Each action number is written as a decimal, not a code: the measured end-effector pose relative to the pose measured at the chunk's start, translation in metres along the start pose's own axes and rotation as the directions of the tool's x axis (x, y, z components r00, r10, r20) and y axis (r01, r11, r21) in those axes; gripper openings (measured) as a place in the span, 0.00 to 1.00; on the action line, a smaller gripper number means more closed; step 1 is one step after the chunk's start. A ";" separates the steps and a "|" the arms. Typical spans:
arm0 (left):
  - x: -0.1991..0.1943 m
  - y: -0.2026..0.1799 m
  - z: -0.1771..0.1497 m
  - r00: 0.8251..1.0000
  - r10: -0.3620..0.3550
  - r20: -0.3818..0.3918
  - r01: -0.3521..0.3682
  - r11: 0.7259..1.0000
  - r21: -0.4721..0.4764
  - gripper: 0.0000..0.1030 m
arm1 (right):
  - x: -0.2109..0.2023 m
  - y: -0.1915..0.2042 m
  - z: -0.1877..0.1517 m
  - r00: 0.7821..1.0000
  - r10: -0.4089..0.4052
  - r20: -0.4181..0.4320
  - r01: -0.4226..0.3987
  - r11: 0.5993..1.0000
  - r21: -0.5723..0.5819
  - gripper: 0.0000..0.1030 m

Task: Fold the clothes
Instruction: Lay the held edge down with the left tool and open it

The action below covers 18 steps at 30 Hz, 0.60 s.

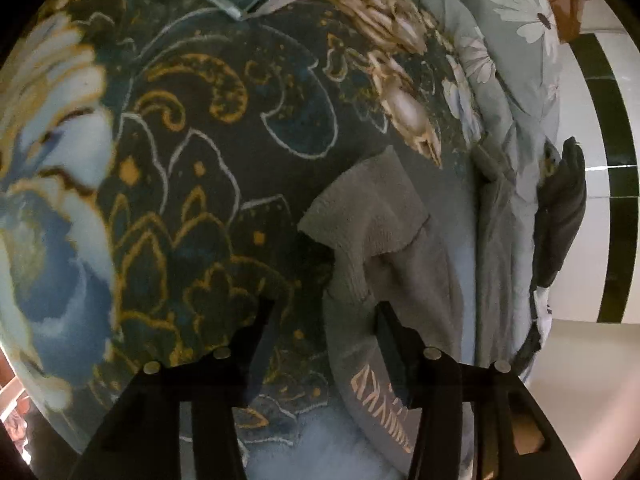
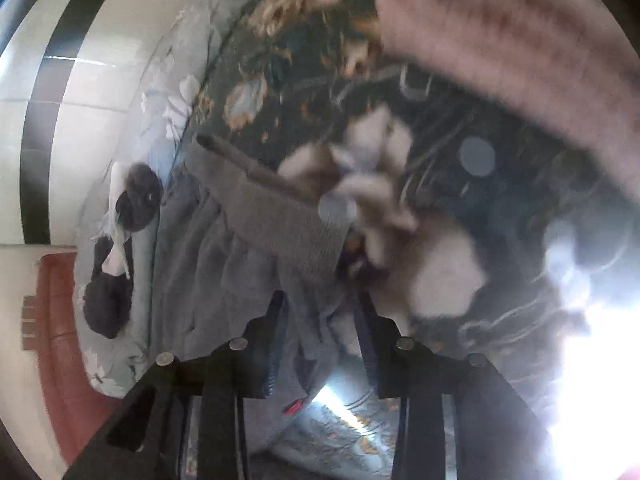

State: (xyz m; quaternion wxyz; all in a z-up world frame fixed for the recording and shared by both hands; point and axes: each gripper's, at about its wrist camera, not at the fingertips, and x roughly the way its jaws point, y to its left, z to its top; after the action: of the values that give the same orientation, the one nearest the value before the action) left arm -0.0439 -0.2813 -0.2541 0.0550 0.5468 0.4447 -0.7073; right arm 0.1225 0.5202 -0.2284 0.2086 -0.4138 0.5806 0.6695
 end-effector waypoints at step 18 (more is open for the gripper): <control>-0.045 -0.020 0.016 0.998 0.023 0.054 -0.023 1.000 0.012 0.57 | -0.043 0.015 0.026 0.992 -0.040 0.118 0.047 0.997 -0.061 0.34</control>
State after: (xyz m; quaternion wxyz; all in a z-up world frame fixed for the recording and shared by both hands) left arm -0.0489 -0.2987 -0.2052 0.0716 0.5329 0.4321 -0.7240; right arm 0.1274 0.5500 -0.1852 0.2434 -0.3929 0.5365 0.7061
